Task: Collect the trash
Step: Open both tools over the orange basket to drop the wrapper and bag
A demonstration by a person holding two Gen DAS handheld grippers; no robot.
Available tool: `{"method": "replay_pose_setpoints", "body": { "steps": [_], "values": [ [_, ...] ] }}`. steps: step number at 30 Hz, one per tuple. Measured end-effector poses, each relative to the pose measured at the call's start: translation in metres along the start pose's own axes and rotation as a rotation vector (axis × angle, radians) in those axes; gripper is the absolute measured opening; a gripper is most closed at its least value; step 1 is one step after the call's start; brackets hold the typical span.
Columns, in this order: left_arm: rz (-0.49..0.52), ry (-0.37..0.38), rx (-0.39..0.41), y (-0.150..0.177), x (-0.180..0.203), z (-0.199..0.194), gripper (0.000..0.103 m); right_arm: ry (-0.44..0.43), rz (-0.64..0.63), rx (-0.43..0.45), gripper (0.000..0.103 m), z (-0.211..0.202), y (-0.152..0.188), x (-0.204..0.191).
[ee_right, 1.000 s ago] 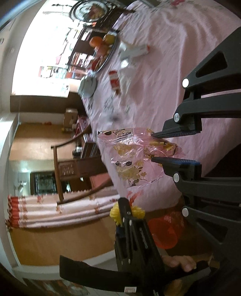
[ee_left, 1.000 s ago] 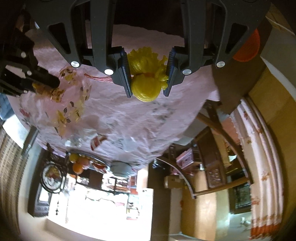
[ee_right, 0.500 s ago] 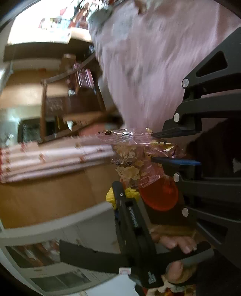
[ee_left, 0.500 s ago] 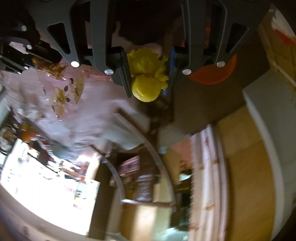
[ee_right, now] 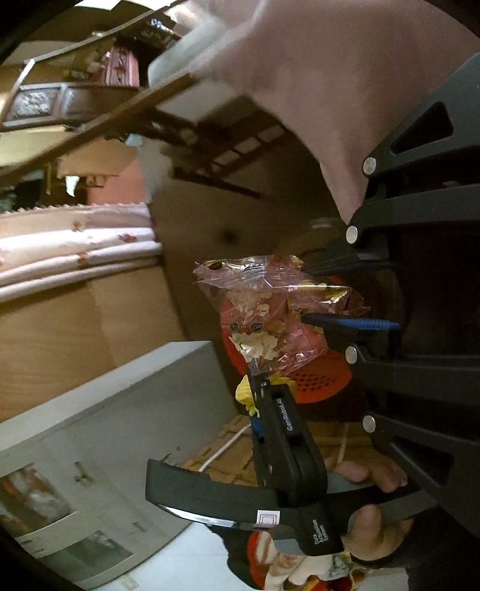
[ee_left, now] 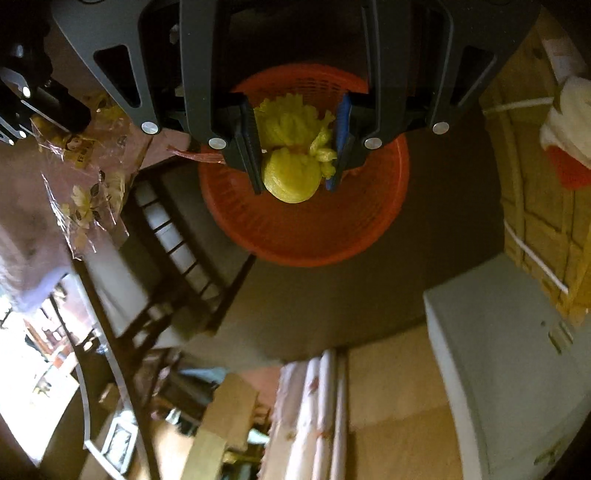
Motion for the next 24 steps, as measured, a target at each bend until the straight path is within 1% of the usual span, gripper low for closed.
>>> {"method": "replay_pose_setpoints", "body": {
  "steps": [2,6,10,12,13,14,15,17,18,19,20,24],
  "values": [
    [-0.011,-0.019,-0.029,0.004,-0.013,0.014,0.035,-0.008,-0.008,-0.025,0.02,0.015,0.0,-0.004],
    [-0.017,-0.055,-0.076,0.012,-0.023,0.037,0.035,-0.023,-0.03,-0.07,0.02,0.04,0.001,-0.009],
    [-0.032,-0.079,-0.107,0.017,-0.027,0.054,0.036,-0.035,-0.027,-0.115,0.021,0.062,0.01,-0.01],
    [-0.028,-0.092,-0.115,0.017,-0.027,0.057,0.036,-0.044,-0.019,-0.133,0.024,0.07,0.012,-0.01],
    [-0.024,-0.096,-0.115,0.017,-0.028,0.058,0.039,-0.054,-0.015,-0.14,0.025,0.074,0.014,-0.011],
    [-0.023,-0.103,-0.116,0.016,-0.027,0.06,0.045,-0.062,-0.014,-0.144,0.028,0.078,0.014,-0.011],
    [-0.024,-0.11,-0.114,0.014,-0.027,0.06,0.049,-0.065,-0.015,-0.144,0.03,0.081,0.014,-0.012],
    [-0.028,-0.115,-0.101,0.012,-0.028,0.056,0.068,-0.062,-0.016,-0.142,0.043,0.085,0.015,-0.013],
    [-0.029,-0.112,-0.094,0.01,-0.027,0.054,0.072,-0.067,-0.016,-0.137,0.043,0.085,0.015,-0.013],
    [-0.028,-0.111,-0.085,0.008,-0.026,0.051,0.08,-0.069,-0.014,-0.131,0.046,0.084,0.015,-0.014],
    [-0.025,-0.117,-0.079,0.007,-0.026,0.05,0.085,-0.071,-0.01,-0.128,0.048,0.083,0.016,-0.014],
    [-0.004,-0.138,-0.06,0.004,-0.023,0.046,0.088,-0.077,0.006,-0.119,0.05,0.074,0.018,-0.01]
  ]
}}
Point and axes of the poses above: each gripper's, at about its wrist camera, not at the fingertips, and z roughly the way its jaws point, x to its right, y to its underside, the point moved 10 cm from there along z, roughly the way its jaws point, and after that the axes turned 12 degrees about -z, right-handed, at the moved point
